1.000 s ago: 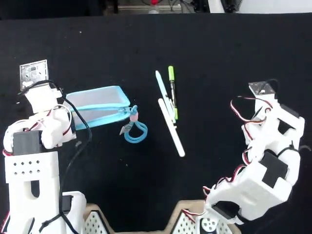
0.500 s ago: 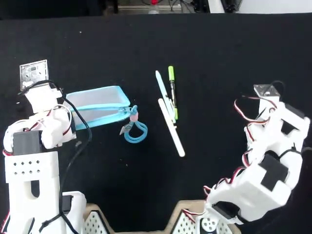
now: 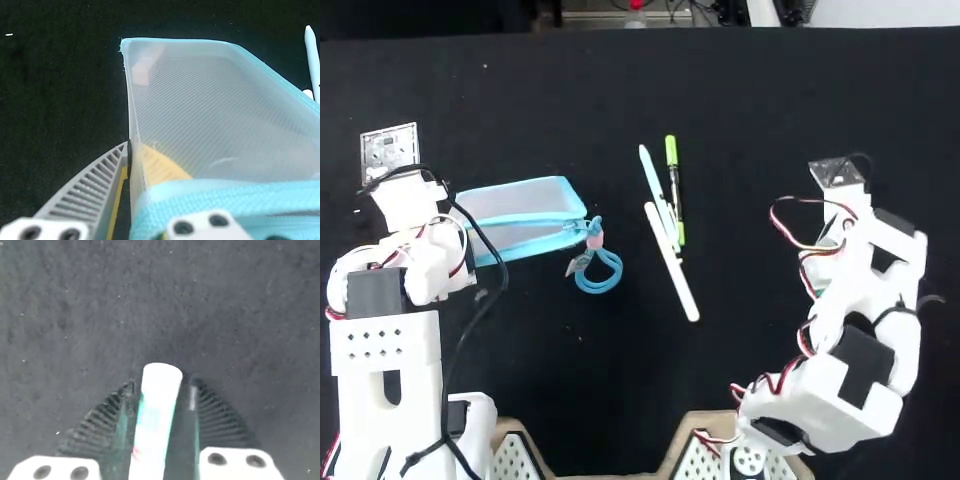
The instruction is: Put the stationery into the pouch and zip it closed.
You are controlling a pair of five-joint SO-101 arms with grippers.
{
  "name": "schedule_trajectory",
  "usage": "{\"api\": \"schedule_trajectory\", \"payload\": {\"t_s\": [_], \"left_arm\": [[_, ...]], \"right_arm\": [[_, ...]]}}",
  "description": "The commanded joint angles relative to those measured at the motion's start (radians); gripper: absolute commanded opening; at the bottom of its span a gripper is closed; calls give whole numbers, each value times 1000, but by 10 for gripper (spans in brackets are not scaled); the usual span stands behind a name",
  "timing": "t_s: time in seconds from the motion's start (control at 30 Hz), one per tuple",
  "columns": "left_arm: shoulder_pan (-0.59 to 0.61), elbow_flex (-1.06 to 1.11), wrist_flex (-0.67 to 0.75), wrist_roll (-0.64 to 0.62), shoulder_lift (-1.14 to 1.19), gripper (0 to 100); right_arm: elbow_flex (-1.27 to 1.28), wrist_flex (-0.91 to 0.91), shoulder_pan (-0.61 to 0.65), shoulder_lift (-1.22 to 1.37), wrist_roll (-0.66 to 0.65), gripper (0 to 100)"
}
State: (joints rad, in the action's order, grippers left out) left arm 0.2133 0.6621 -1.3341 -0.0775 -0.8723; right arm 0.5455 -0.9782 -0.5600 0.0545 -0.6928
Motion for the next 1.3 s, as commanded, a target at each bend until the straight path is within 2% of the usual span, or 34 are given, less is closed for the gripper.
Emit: {"api": "schedule_trajectory", "payload": {"t_s": [0.0,0.47,1.27], "left_arm": [[4,28,-3,8,25,30],[4,28,-2,8,25,30],[4,28,-3,8,25,30]], "right_arm": [[-1,28,6,-2,-14,158],[-1,35,-54,5,-23,159],[64,100,-48,7,-14,158]]}}
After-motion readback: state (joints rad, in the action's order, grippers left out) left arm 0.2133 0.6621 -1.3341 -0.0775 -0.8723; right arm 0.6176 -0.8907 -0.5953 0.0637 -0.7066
